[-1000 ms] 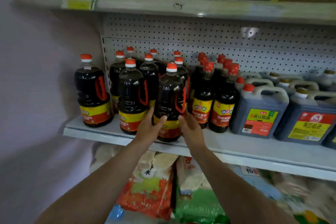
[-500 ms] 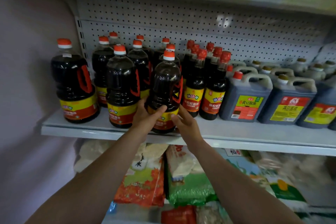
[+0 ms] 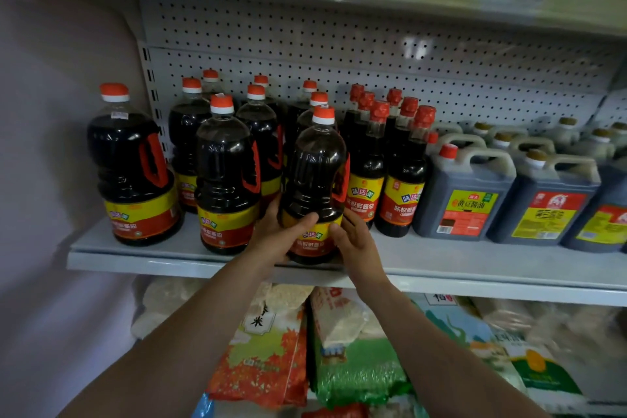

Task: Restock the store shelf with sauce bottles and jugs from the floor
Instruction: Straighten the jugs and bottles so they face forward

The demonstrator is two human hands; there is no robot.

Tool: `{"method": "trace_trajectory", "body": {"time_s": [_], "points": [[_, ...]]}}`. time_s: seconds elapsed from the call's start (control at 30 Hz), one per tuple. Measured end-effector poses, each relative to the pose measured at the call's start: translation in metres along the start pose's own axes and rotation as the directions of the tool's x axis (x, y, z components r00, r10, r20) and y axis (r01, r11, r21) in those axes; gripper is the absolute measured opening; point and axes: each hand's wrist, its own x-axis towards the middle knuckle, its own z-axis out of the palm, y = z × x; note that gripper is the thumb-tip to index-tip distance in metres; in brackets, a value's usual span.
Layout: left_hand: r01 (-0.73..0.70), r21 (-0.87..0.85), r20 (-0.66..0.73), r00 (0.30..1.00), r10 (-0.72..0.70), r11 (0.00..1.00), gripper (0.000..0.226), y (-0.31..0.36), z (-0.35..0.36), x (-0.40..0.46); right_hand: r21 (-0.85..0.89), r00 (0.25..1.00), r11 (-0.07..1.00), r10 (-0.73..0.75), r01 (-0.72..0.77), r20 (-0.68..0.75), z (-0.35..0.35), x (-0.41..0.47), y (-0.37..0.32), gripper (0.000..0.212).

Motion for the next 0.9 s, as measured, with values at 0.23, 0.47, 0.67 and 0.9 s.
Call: {"method": "trace_trajectory", "body": {"time_s": [0.23,0.47,0.67,0.9], "points": [[0.083,-0.22,0.084,0.994,-0.066,0.972,0.064,0.003,-0.006,0.001,-0.051,0.999,0.998,-0.046,0.045,-0.023,0.0,0.001,0.004,0.05],[0.119,-0.294,0.093,0.991,-0.096,0.948,0.062,0.0,-0.007,0.015,-0.042,0.996,0.999,-0.038,0.034,-0.086,0.004,0.009,0.009,0.071],[0.119,-0.302,0.056,0.993,-0.107,0.946,0.067,0.008,0.003,0.028,-0.011,0.997,1.0,0.026,-0.027,-0.074,0.001,0.026,0.007,0.067],[0.111,-0.276,0.041,0.994,-0.103,0.955,0.073,0.007,0.003,0.033,-0.016,0.996,0.999,0.03,-0.032,-0.082,0.001,0.029,0.007,0.073]]}}
